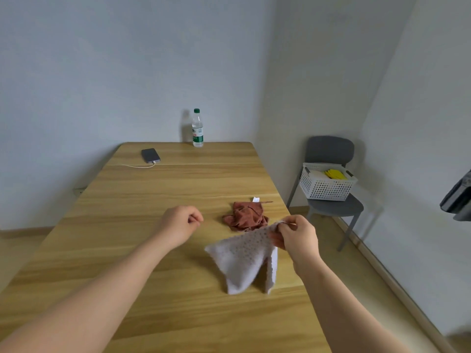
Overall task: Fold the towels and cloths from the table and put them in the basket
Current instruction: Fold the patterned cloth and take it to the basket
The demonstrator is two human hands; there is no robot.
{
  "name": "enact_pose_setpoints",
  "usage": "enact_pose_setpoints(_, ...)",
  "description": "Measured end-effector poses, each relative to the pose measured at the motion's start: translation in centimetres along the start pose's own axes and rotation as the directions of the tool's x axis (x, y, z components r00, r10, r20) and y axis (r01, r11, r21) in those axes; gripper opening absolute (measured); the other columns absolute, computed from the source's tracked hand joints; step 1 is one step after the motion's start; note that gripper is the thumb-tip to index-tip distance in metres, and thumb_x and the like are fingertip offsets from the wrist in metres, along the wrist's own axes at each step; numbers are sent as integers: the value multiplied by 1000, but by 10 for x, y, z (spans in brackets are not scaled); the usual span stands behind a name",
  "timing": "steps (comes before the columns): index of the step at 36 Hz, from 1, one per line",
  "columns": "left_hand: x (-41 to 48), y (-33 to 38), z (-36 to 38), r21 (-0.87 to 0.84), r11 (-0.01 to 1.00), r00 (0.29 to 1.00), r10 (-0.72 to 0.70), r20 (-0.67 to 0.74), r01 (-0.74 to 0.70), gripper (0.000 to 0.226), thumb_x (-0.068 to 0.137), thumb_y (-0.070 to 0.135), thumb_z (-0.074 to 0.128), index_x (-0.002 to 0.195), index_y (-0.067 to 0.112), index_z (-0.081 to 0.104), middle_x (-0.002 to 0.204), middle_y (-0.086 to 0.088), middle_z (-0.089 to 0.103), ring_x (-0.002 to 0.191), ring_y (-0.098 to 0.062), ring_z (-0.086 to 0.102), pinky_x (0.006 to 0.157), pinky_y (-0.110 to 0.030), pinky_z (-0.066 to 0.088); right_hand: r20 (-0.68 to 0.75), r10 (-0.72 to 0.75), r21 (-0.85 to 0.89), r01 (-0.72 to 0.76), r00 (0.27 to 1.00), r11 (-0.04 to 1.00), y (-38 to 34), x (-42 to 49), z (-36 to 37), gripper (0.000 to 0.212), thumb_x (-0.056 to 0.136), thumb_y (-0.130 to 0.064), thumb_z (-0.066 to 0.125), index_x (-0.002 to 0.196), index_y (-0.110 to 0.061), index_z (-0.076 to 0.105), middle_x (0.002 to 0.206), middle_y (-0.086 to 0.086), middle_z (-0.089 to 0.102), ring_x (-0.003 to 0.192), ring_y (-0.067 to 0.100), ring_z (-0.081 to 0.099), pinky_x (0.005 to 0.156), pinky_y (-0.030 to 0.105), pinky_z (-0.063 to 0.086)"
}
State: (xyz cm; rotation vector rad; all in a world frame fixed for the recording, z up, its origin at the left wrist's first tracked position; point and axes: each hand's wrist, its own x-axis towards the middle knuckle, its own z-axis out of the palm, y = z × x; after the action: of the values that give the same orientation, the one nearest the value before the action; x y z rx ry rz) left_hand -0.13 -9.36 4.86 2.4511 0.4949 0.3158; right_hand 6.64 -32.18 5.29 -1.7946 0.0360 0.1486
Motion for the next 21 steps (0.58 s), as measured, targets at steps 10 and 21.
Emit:
enact_pose_setpoints(10,1,48,50,-131,985,908,156,389,-113,72,74,25,77,136,24,40,136,4,42,117,-12,44,97,-20,35,53,-58,-46,61,997,997,-8,20,-4,15,82,-6,56,75,-18,62,78,9,70,80,30,68,81,47,56)
enact_pose_setpoints(21,-3,64,92,-131,984,922,162,351,-123,19,79,34,71,74,29,53,93,12,60,97,-11,56,76,-22,42,9,-152,27,152,988,988,-15,15,-29,16,85,-1,57,74,-12,62,61,3,57,51,12,48,52,25,43)
